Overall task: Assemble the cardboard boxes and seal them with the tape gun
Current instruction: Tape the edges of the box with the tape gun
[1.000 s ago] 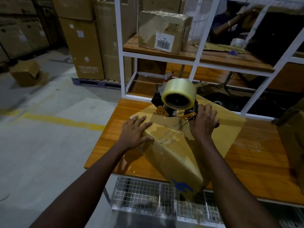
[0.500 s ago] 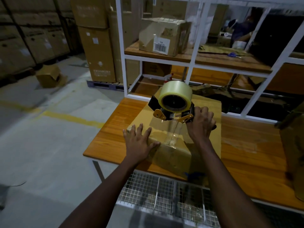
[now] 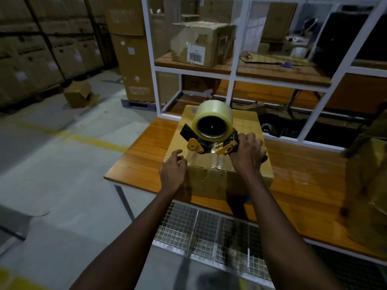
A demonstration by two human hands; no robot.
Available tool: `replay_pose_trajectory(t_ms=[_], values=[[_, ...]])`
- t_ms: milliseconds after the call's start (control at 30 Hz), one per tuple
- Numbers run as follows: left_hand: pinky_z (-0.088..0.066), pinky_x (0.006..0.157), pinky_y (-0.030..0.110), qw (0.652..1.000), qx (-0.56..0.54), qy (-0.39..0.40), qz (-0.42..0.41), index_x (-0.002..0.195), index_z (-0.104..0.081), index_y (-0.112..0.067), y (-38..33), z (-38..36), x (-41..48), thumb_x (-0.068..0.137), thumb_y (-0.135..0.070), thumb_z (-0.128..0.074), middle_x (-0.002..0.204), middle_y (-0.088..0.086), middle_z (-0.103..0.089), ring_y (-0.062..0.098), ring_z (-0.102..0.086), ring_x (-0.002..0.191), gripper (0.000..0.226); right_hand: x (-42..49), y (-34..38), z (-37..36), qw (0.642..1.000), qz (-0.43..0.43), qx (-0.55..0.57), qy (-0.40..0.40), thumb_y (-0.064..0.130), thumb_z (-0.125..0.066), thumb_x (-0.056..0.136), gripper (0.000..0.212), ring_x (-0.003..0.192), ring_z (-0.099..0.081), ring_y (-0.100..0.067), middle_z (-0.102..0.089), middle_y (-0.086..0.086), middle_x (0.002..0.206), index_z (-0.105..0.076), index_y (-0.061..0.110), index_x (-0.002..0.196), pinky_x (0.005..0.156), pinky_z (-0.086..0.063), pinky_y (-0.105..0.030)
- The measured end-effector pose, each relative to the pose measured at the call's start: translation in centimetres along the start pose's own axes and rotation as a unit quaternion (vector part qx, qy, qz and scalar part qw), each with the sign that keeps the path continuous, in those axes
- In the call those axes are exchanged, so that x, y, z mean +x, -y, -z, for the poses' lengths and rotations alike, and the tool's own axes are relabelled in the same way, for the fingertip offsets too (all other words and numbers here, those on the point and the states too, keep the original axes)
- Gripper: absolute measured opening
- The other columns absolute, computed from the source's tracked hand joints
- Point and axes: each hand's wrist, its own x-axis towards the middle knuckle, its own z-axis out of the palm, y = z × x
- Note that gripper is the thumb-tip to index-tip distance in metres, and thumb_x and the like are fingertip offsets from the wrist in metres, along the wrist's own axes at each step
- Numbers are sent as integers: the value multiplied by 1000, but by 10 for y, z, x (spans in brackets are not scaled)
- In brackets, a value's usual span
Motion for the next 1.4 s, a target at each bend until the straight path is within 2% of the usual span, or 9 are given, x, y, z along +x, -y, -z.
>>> replay_pose_trajectory(t_ms=[100,167,333,433,600,867,1000,1133,1400], values=[[-55,85,46,986,-140,-23,87,101,-64,-25,-9,15,11,97,-29,-53,104,3,-72,24,-67,98,13,-1,10,5,1000,-4,18,4,32,-65,90,37,110,-43,-33,-48,-10,120,-54,18,122,88,-35,-45],[-57,77,45,956,-231,44,174,103,-66,-20,-17,25,23,97,-34,-51,100,3,-73,25,-66,87,22,-1,19,7,1000,-6,20,-6,33,-65,90,37,110,-43,-34,-48,-11,120,-54,17,122,88,-35,-46],[-54,70,37,791,-409,321,321,119,-58,-8,-26,45,47,99,-59,-33,119,15,-69,30,-68,85,60,-3,49,6,999,-27,43,-14,35,-63,91,37,111,-41,-34,-47,-11,120,-53,17,121,88,-34,-46],[-58,62,34,746,-466,342,331,122,-60,-5,-18,51,57,99,-59,-37,118,13,-70,28,-71,83,63,-7,65,0,998,-43,44,-9,37,-64,90,39,113,-41,-35,-47,-11,121,-53,17,122,88,-35,-46],[-58,50,27,712,-529,311,341,112,-62,-4,-1,63,58,104,-26,-46,86,12,-72,19,-71,60,29,-16,84,-7,998,-63,29,1,36,-64,91,42,116,-41,-36,-46,-12,124,-52,18,127,89,-34,-46],[-50,41,20,701,-568,249,352,89,-63,-6,16,60,63,102,-21,-50,57,3,-67,11,-62,44,23,-18,96,-19,996,-74,33,21,35,-66,90,41,118,-43,-35,-49,-11,125,-53,18,125,90,-37,-49],[-47,40,18,749,-537,218,322,87,-60,-8,22,59,67,104,-7,-40,50,3,-60,9,-55,39,26,-16,89,-24,997,-69,29,35,36,-63,90,37,116,-43,-35,-49,-10,123,-54,19,122,89,-36,-47],[-40,44,20,813,-469,186,292,82,-61,-5,54,67,74,98,-8,-56,55,4,-55,11,-47,43,17,-20,76,-33,994,-95,36,42,39,-63,91,35,113,-45,-37,-50,-10,120,-55,20,119,88,-36,-46],[-26,37,21,857,-393,180,281,70,-50,-9,92,65,90,99,-4,-49,49,2,-44,11,-34,36,30,-21,65,-50,998,-54,-28,35,35,-66,89,37,108,-43,-34,-48,-10,116,-54,19,121,84,-35,-45]])
